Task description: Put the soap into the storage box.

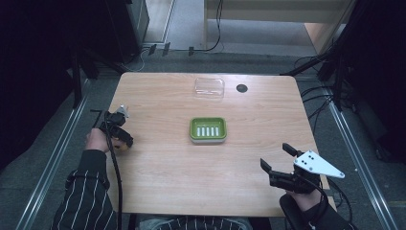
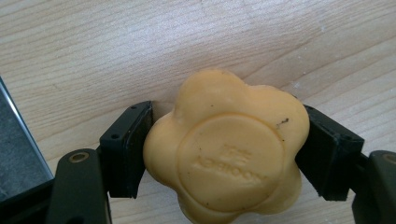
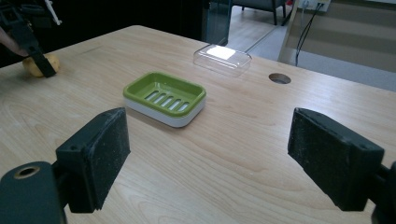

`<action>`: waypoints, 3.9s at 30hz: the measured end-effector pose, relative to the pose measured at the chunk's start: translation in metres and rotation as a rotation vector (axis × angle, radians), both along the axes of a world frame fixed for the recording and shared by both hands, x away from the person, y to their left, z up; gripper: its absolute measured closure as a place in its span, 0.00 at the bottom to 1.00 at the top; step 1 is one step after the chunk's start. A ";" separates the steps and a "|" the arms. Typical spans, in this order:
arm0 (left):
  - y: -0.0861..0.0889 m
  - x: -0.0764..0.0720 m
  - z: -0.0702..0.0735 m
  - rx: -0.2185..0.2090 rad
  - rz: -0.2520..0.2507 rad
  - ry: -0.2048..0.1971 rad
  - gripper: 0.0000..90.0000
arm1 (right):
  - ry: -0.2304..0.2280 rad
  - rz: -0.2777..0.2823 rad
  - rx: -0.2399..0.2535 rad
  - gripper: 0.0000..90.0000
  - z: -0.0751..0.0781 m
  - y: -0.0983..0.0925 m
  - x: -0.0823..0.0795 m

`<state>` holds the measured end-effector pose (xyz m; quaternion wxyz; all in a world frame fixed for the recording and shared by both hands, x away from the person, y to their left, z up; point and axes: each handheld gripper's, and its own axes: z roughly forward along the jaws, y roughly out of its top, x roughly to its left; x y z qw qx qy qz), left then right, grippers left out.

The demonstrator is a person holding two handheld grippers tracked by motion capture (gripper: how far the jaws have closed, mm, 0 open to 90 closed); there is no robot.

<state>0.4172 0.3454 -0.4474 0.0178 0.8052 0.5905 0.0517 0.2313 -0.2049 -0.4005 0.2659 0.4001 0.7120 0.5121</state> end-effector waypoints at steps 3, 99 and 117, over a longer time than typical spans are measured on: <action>0.002 -0.001 0.000 -0.012 0.007 -0.011 0.30 | -0.002 -0.001 0.001 0.15 0.000 -0.001 0.000; -0.086 -0.010 0.032 -0.051 -0.347 0.012 0.31 | 0.002 -0.029 0.005 0.15 -0.001 -0.009 -0.009; -0.116 -0.011 0.040 -0.054 -0.430 -0.002 0.31 | 0.003 -0.040 0.003 0.15 -0.001 -0.011 -0.011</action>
